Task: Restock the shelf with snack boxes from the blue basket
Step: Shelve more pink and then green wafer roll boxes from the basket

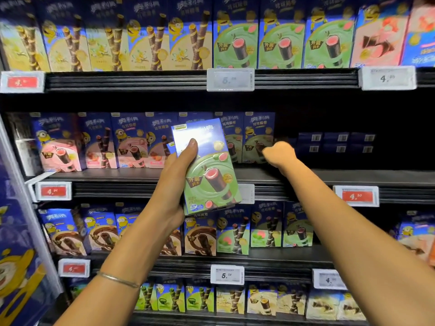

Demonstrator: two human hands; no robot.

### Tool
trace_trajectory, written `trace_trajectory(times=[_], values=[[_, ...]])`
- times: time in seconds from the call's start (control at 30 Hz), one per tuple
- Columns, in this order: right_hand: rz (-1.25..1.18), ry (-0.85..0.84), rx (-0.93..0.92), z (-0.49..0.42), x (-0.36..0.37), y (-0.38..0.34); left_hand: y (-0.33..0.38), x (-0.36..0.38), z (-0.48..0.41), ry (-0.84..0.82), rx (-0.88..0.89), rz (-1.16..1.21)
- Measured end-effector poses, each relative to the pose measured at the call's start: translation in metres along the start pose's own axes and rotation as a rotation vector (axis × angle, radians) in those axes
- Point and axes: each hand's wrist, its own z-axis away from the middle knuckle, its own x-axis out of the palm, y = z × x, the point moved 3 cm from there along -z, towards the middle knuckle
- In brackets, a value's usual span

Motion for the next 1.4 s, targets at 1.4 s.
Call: trace_trajectory(times=[1.4], values=[[-0.149,0.042,0.106,-0.033,-0.058,0.068,-0.012,0.046,-0.03,0.09,0.189,-0.135]])
